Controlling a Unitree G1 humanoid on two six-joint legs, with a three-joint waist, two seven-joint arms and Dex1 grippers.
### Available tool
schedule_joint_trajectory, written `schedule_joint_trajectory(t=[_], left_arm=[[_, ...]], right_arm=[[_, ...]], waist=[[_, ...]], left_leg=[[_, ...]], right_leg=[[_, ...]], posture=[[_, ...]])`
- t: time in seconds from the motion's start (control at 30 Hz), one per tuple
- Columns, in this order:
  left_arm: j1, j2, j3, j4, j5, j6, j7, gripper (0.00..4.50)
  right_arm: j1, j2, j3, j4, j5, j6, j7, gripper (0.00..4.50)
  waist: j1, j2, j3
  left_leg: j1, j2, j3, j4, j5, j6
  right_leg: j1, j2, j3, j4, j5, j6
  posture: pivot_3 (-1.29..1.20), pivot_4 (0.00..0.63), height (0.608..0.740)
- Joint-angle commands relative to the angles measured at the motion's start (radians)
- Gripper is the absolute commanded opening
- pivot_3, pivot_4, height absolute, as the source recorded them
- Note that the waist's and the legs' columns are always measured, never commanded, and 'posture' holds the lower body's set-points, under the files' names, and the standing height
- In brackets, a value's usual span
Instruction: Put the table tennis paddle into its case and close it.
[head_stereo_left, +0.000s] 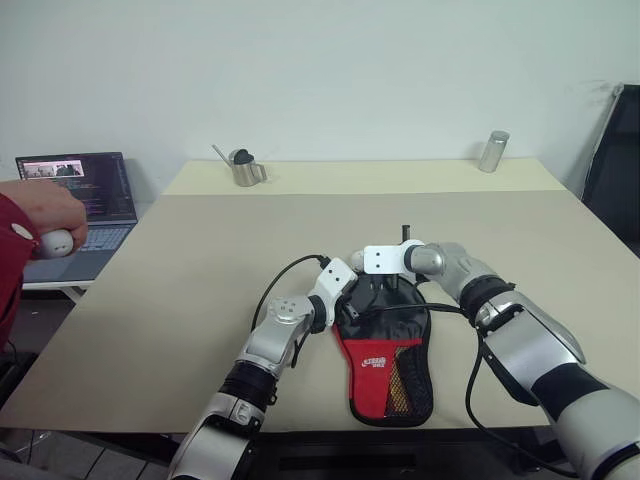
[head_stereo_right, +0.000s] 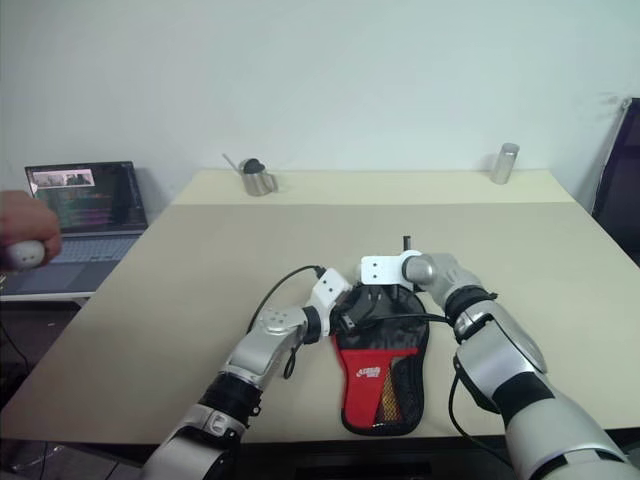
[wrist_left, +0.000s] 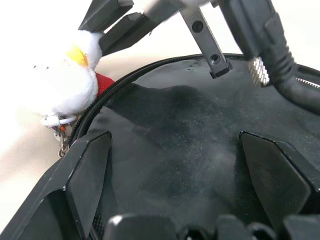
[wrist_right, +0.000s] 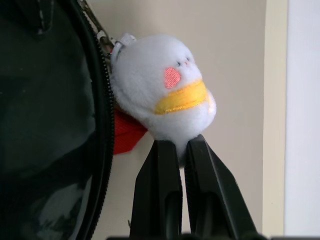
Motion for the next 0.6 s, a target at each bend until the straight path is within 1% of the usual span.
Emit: schedule_joint_trajectory(t=[0.03,0.13,0.37,0.6], left_arm=[[0.024,-0.001,-0.038,0.037,0.026,0.012,0.003,4.5],[0.023,0.0,-0.039,0.039,0.026,0.011,0.003,4.5],[0.012,-0.005,-0.041,0.057,0.026,0.002,0.002,4.5],[-0.001,-0.016,-0.044,0.082,0.026,-0.011,-0.004,4.5]], right_arm=[[-0.017,-0.037,-0.038,-0.035,0.025,-0.021,0.033,0.03],[-0.016,-0.072,-0.055,-0.051,0.034,-0.019,0.063,0.03],[0.014,-0.187,-0.062,-0.055,0.013,0.002,0.082,0.03],[0.055,-0.273,-0.069,-0.069,0.01,0.017,0.109,0.03]], waist=[[0.001,0.0,0.0],[0.001,0.0,0.0],[0.002,0.0,0.0],[0.008,0.0,0.0]], left_leg=[[0.0,0.0,0.0,0.0,0.0,0.0],[0.0,0.0,0.0,0.0,0.0,0.0],[0.0,0.0,0.0,0.0,0.0,0.0],[0.0,0.0,0.0,0.0,0.0,0.0]], right_leg=[[0.0,0.0,0.0,0.0,0.0,0.0],[0.0,0.0,0.0,0.0,0.0,0.0],[0.0,0.0,0.0,-0.001,0.0,0.0],[0.001,0.0,0.0,-0.001,0.0,0.0]], posture=[[0.0,0.15,0.74],[0.0,0.15,0.74],[0.0,0.15,0.74],[0.0,0.15,0.74]])
